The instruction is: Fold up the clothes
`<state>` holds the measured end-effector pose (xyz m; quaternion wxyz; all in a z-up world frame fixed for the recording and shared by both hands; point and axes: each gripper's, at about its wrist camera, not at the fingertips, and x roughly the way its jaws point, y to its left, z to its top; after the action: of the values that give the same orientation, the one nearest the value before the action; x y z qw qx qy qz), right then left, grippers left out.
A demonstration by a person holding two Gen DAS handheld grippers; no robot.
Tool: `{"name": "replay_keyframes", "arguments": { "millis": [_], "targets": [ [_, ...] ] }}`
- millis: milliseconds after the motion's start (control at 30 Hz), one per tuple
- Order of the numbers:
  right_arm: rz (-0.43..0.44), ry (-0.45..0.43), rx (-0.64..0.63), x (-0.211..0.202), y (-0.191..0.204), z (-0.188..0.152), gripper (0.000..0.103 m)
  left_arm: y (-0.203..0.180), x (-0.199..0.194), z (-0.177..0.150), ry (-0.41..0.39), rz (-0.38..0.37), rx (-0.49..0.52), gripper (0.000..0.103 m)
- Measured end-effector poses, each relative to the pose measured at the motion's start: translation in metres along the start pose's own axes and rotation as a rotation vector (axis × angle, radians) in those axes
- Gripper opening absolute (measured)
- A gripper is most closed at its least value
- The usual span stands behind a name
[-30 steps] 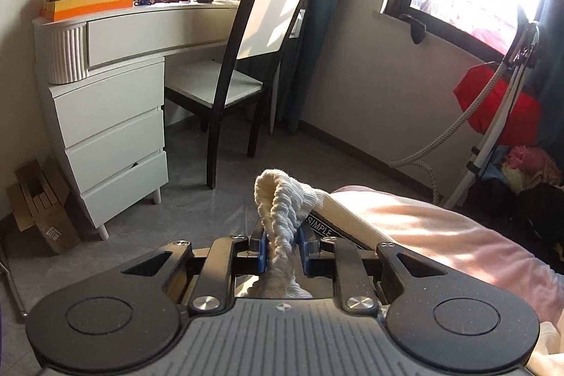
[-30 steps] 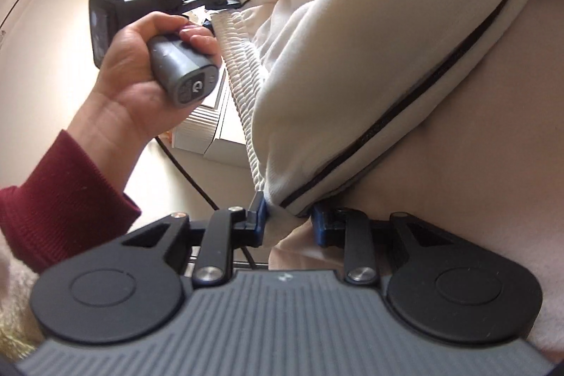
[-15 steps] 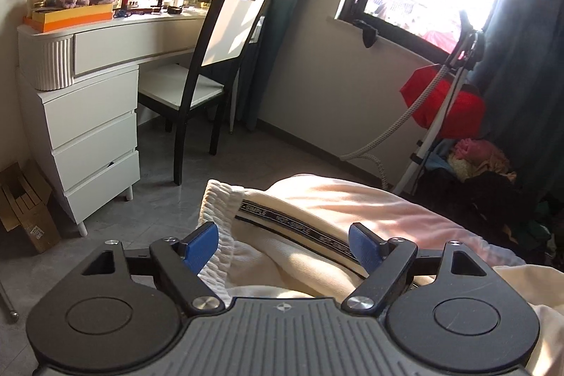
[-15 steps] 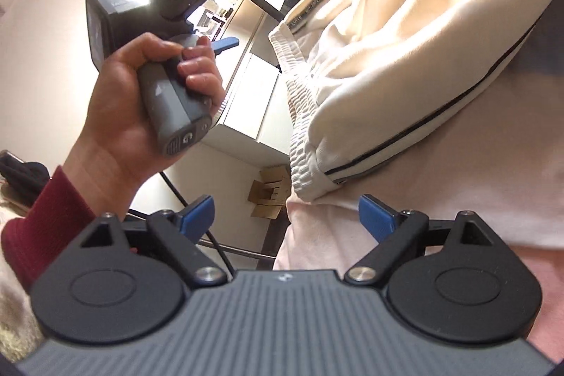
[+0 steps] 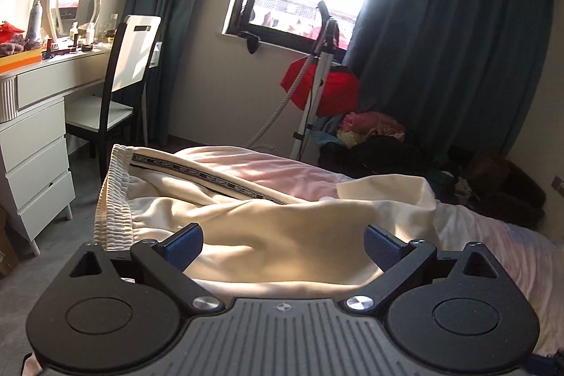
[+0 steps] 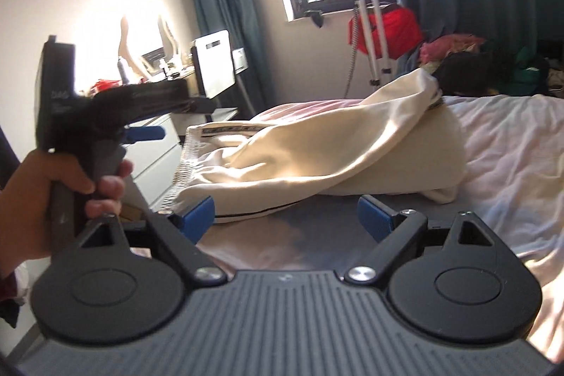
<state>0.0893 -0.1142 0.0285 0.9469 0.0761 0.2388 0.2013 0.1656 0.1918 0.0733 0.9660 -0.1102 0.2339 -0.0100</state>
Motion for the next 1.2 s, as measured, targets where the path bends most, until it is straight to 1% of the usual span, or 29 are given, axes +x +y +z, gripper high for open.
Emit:
{"name": "replay_keyframes", "arguments": {
  "millis": [100,167,267,367,500,600,800,867,900,967,1067,1100,1133,1167,1200],
  "targets": [
    [-0.084,-0.039,0.032,-0.016,-0.031,-0.002,0.090,-0.027,-0.006,-0.011,-0.028,-0.004,0.027,0.099],
    [-0.133,-0.068,0.052,-0.022,-0.052,-0.004,0.090,-0.047,-0.003,-0.016,-0.034,0.004,0.036,0.099],
    [-0.189,-0.116,0.067,-0.025,-0.081,-0.008,0.090,-0.073,0.013,-0.018,-0.020,-0.007,0.043,0.100],
    [-0.236,-0.127,0.119,-0.020,-0.111,-0.017,0.090,-0.100,0.039,-0.019,-0.011,-0.013,0.054,0.100],
    [-0.268,-0.110,0.146,-0.009,-0.139,-0.027,0.090,-0.138,0.091,-0.017,-0.004,-0.042,0.054,0.100],
    [-0.271,-0.064,0.164,0.009,-0.161,-0.031,0.090,-0.163,0.133,-0.010,-0.026,-0.041,0.058,0.100],
    [-0.339,-0.005,0.227,0.052,-0.197,-0.036,0.090,-0.217,0.239,0.013,0.003,-0.064,0.010,0.099],
    [-0.335,0.023,0.237,0.070,-0.205,-0.039,0.090,-0.231,0.271,0.020,0.024,-0.077,-0.005,0.099],
    [-0.318,0.035,0.254,0.077,-0.209,-0.041,0.090,-0.237,0.287,0.024,0.042,-0.083,-0.019,0.099],
    [-0.271,0.056,0.334,0.087,-0.222,-0.045,0.090,-0.245,0.312,0.027,0.066,-0.067,-0.043,0.098],
    [-0.221,0.082,0.427,0.098,-0.237,-0.051,0.090,-0.257,0.343,0.027,0.094,-0.010,-0.025,0.090],
    [-0.223,0.083,0.434,0.099,-0.238,-0.051,0.090,-0.261,0.349,0.026,0.097,0.003,-0.010,0.085],
    [-0.226,0.084,0.440,0.100,-0.239,-0.052,0.090,-0.264,0.353,0.025,0.100,0.009,0.007,0.076],
    [-0.230,0.085,0.447,0.100,-0.240,-0.053,0.090,-0.267,0.355,0.024,0.104,0.012,0.024,0.071],
    [-0.233,0.086,0.453,0.101,-0.241,-0.053,0.090,-0.270,0.354,0.025,0.104,0.013,0.047,0.052]
  ]
}}
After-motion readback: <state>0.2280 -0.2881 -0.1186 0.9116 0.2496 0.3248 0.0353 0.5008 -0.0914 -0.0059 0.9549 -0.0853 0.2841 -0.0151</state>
